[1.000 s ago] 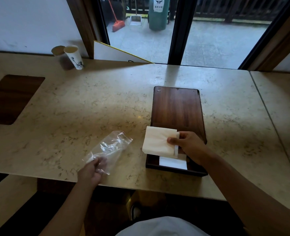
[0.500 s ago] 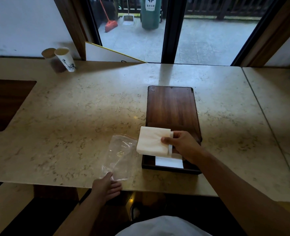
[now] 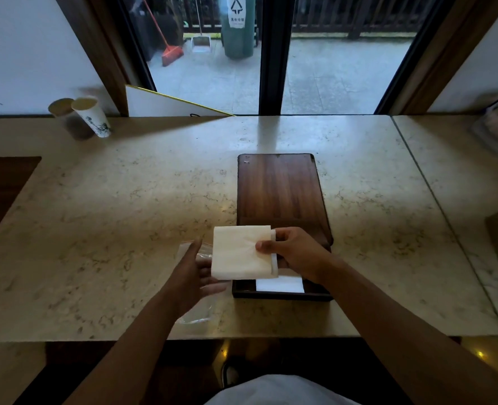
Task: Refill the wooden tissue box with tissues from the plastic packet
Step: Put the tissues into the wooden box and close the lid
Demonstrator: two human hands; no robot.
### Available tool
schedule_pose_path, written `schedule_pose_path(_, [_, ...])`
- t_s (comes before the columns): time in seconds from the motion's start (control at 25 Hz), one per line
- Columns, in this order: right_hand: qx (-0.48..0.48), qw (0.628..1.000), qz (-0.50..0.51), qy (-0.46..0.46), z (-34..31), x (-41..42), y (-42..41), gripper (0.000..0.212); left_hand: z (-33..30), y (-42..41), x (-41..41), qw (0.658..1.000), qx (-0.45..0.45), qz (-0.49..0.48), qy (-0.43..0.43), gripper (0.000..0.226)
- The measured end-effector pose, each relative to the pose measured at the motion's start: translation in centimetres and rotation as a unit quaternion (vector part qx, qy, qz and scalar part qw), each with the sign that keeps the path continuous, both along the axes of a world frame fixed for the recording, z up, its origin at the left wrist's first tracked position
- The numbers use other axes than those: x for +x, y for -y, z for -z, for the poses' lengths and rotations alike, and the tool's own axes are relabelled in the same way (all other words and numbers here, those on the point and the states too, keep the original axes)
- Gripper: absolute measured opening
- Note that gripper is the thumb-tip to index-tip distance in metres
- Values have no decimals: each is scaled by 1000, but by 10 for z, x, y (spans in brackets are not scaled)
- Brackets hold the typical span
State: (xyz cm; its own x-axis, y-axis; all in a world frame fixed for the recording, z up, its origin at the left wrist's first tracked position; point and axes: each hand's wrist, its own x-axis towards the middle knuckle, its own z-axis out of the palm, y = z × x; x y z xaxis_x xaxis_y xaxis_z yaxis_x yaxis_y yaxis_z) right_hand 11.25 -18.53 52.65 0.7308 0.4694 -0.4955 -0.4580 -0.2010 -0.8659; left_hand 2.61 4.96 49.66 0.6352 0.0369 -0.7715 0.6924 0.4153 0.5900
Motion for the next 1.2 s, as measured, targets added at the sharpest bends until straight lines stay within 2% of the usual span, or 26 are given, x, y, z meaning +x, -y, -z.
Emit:
schedule_pose_path(0.08, [4, 1000, -6, -9, -1, -2, 1, 23, -9, 13, 9, 991, -131, -5, 34, 80])
schedule_pose_path(0.16, [6, 1000, -4, -20, 2, -3, 3, 20, -11, 23, 12, 981, -184, -3, 52, 79])
schedule_pose_path(0.2, [9, 1000, 2, -30, 4, -4, 5, 20, -9, 28, 14, 983, -172, 6, 60, 76])
schedule_pose_path(0.28, [15, 999, 9, -44, 8, -5, 9, 20, -6, 37, 17, 993, -89, 26, 73, 67])
schedule_pose_path(0.4, [8, 999, 24, -43, 17, -8, 13, 22, -1, 47, 21, 995, 20, 54, 85, 67])
schedule_pose_path(0.52, [-30, 998, 46, -34, 29, -13, 11, 27, 6, 57, 23, 994, 39, 60, 83, 62])
schedule_pose_path(0.68, [-65, 995, 68, -46, 44, -13, 10, 32, 11, 69, 30, 996, 72, 45, 35, 36])
schedule_pose_path(0.84, [-81, 991, 89, -61, 55, -8, 18, 33, 11, 77, 35, 994, 98, 46, 10, 26])
schedule_pose_path(0.96, [-104, 985, 119, -76, 66, -6, 28, 38, 13, 81, 40, 986, 145, 80, 10, 22])
schedule_pose_path(1.08, [-108, 981, 137, -87, 75, -5, 39, 22, 22, 85, 46, 966, 225, 124, 24, 17])
schedule_pose_path(1.2, [-150, 978, 128, -62, 81, -3, 45, 17, 34, 90, 50, 945, 283, 163, 29, 10])
